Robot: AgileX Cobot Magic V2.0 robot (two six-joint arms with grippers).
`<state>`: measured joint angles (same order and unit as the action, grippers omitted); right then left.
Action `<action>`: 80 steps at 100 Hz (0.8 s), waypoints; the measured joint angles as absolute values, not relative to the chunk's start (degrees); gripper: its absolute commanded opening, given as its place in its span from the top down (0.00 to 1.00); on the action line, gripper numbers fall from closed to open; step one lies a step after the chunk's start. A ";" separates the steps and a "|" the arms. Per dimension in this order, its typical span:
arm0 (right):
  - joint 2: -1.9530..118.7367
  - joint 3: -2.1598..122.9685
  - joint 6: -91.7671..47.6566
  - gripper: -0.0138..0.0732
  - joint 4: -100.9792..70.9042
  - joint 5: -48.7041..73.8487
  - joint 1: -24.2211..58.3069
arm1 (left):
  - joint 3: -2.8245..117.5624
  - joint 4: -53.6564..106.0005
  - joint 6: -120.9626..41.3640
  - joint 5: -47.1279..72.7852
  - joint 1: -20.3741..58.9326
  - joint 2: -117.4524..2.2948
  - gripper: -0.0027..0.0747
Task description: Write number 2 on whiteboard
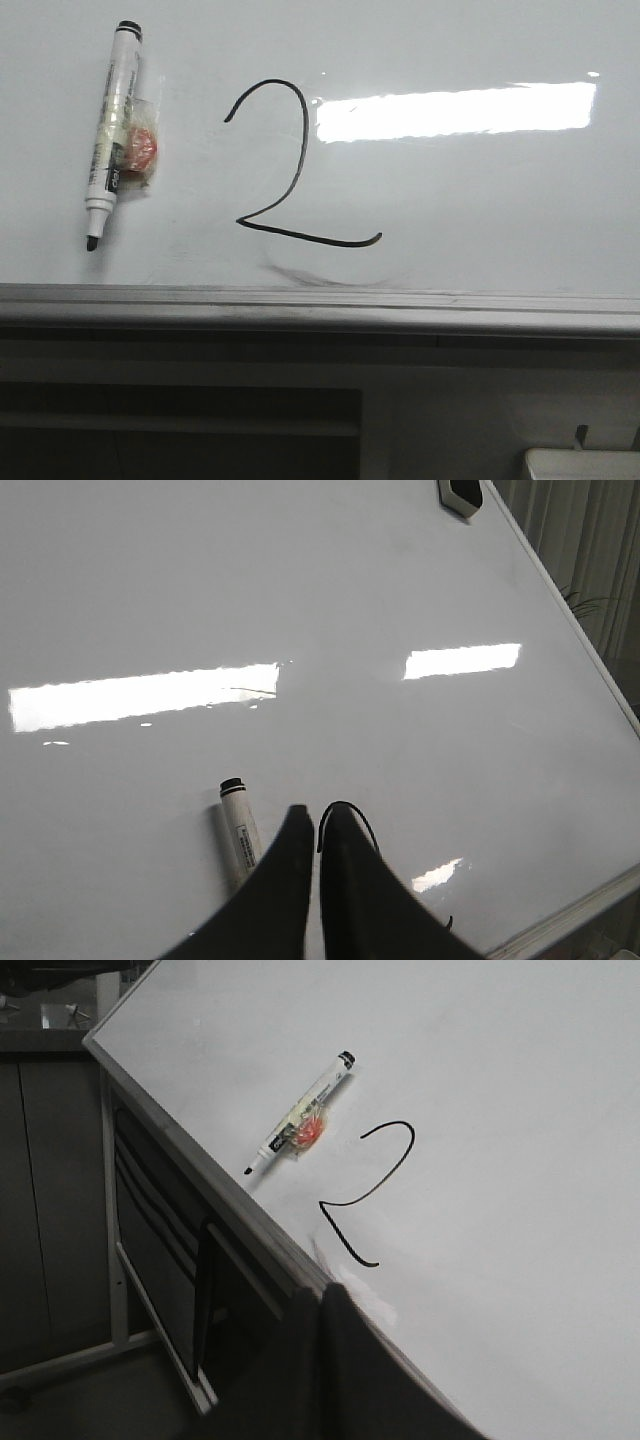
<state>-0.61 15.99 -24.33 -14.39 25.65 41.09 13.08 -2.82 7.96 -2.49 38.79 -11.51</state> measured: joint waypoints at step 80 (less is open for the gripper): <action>-0.61 15.94 -24.33 0.90 -14.39 25.65 41.09 | 3.60 -3.05 7.03 0.00 11.58 -3.47 0.99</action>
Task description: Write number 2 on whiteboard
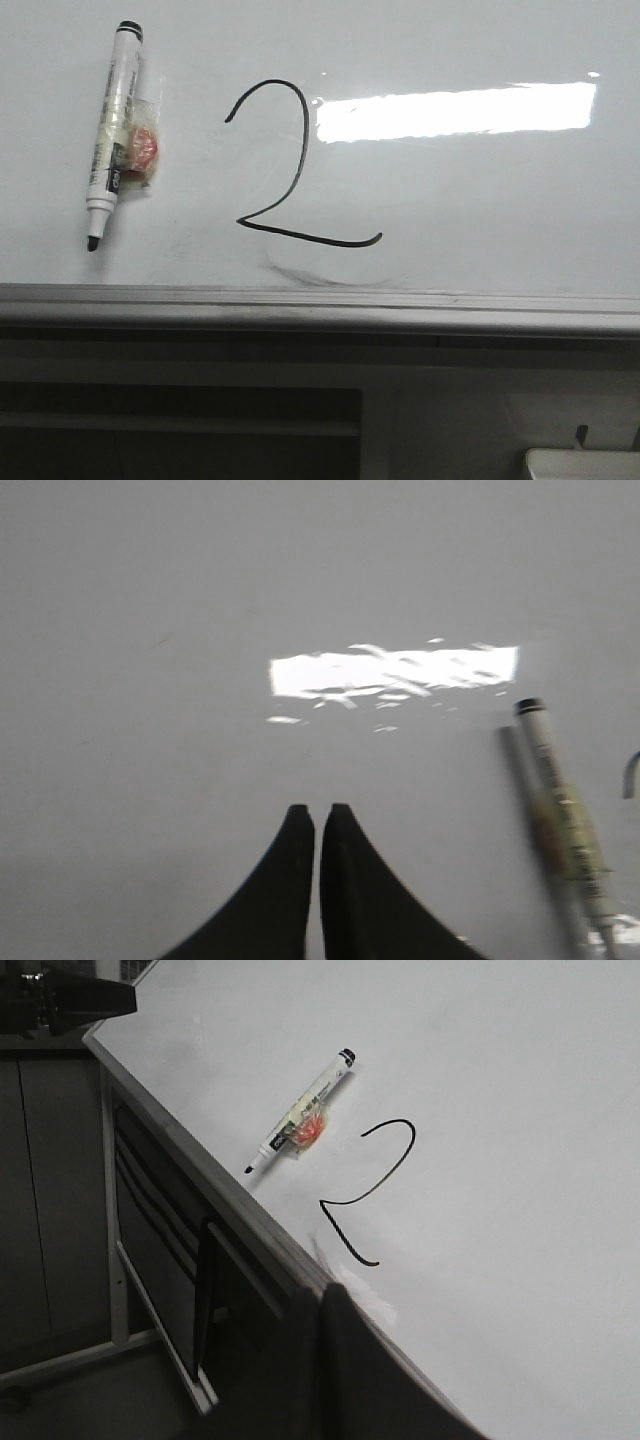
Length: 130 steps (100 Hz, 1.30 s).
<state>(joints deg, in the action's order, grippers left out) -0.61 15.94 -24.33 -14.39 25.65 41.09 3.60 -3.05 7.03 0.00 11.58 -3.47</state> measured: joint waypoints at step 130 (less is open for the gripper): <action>-0.61 15.17 -24.33 0.90 -13.87 24.92 41.09 | -0.29 -1.79 6.77 18.93 0.00 0.33 0.99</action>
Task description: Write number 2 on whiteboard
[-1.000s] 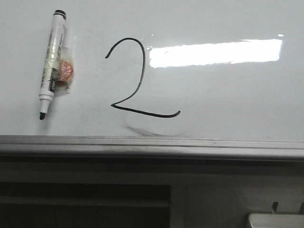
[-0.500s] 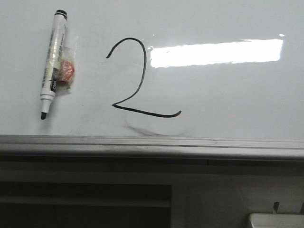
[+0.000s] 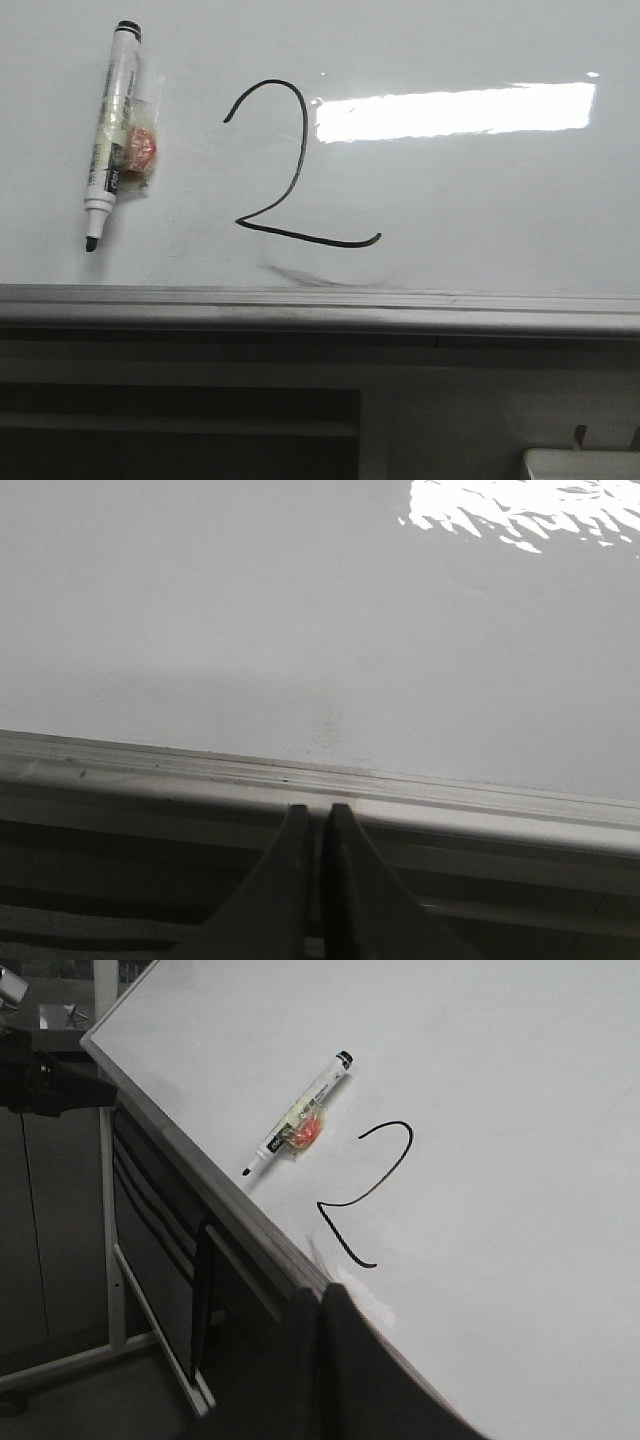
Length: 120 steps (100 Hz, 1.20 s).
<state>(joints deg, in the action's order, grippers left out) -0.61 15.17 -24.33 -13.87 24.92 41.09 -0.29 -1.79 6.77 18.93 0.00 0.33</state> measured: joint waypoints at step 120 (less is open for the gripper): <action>-0.61 -0.49 -5.90 0.90 0.00 18.61 -6.70 | -0.29 -1.79 6.77 18.98 0.00 0.33 0.99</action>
